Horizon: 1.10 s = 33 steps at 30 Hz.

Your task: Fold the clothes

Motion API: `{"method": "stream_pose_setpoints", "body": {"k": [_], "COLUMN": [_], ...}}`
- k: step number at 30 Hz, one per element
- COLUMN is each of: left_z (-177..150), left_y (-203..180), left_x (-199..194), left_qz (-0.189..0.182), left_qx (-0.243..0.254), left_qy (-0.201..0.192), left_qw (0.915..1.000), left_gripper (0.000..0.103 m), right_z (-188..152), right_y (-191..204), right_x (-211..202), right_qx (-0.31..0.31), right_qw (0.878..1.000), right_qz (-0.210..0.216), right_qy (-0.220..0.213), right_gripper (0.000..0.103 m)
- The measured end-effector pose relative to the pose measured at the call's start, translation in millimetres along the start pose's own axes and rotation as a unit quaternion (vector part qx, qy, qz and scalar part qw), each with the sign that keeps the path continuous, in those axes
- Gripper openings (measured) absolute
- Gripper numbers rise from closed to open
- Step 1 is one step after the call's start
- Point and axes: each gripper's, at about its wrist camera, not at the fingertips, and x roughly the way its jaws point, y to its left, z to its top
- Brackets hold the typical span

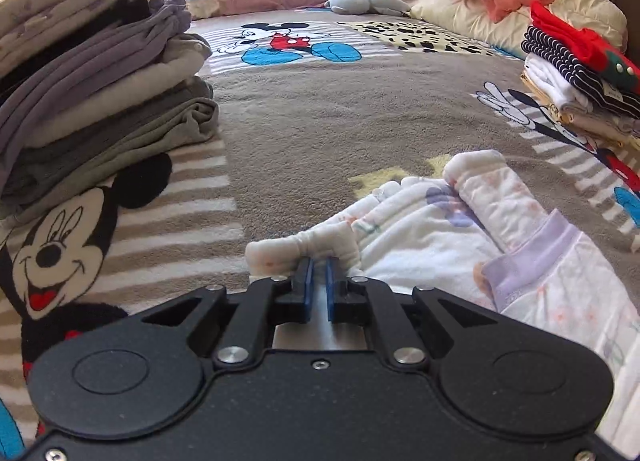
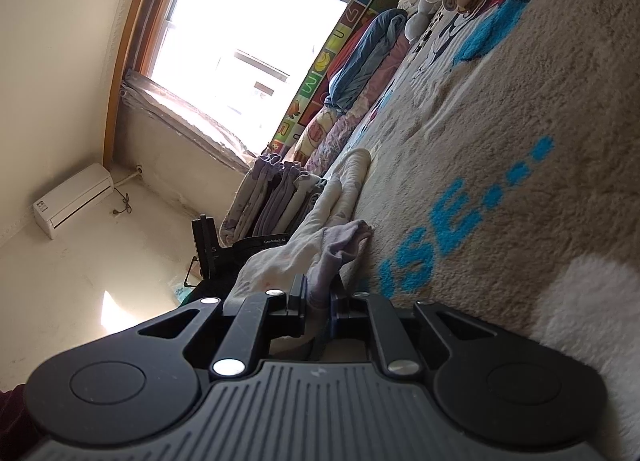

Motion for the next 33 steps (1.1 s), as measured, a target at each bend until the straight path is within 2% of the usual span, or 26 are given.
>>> {"method": "stream_pose_setpoints", "body": {"k": [2,5,9,13,16,18,19,21,24,28,33], "left_z": [7.4,12.2,11.7,13.8,16.3,18.7,19.7,15.9,2.5,-30.0,-89.7], "left_y": [1.8,12.4,22.2,11.3,17.6,9.9,6.5,8.0,7.7,6.8,-10.7], "left_x": [-9.8,-16.9,0.5,16.1,15.4,8.7,2.0,-17.0,-53.9,-105.3,-173.0], "left_qz": [-0.001,0.009,0.014,0.016,0.006,0.017,0.020,0.012,0.010,0.019,0.013], "left_qx": [0.000,-0.038,-0.081,-0.049,-0.059,-0.029,-0.018,-0.034,-0.053,-0.079,-0.102], "left_qy": [-0.013,-0.043,-0.040,-0.011,0.000,-0.002,-0.011,-0.038,-0.083,-0.118,-0.138], "left_qw": [0.9999,0.9983,0.9958,0.9986,0.9982,0.9994,0.9996,0.9986,0.9950,0.9897,0.9852], "left_gripper": [0.002,0.003,0.003,0.000,0.000,0.000,0.001,0.004,0.004,0.004,0.004], "right_z": [-0.1,0.0,0.1,0.2,0.5,0.8,1.0,1.3,1.6,2.3,2.6], "right_y": [0.4,0.6,-0.7,-1.2,-1.6,-1.7,-1.6,-0.8,-0.4,1.0,2.8], "right_x": [0.1,-0.1,0.2,1.0,1.5,2.1,2.3,2.7,2.7,3.4,3.7], "right_qx": [0.000,0.000,0.000,0.001,0.001,0.001,0.001,0.001,0.001,0.001,0.000], "right_qw": [1.000,1.000,1.000,1.000,1.000,1.000,1.000,1.000,1.000,1.000,1.000], "right_qz": [0.000,0.000,0.001,0.002,0.004,0.004,0.004,0.004,0.004,0.003,0.000], "right_qy": [0.000,0.000,0.000,0.000,0.000,0.001,0.001,0.001,0.001,0.002,0.003], "right_gripper": [0.013,0.013,0.013,0.013,0.013,0.013,0.013,0.013,0.013,0.013,0.013]}}
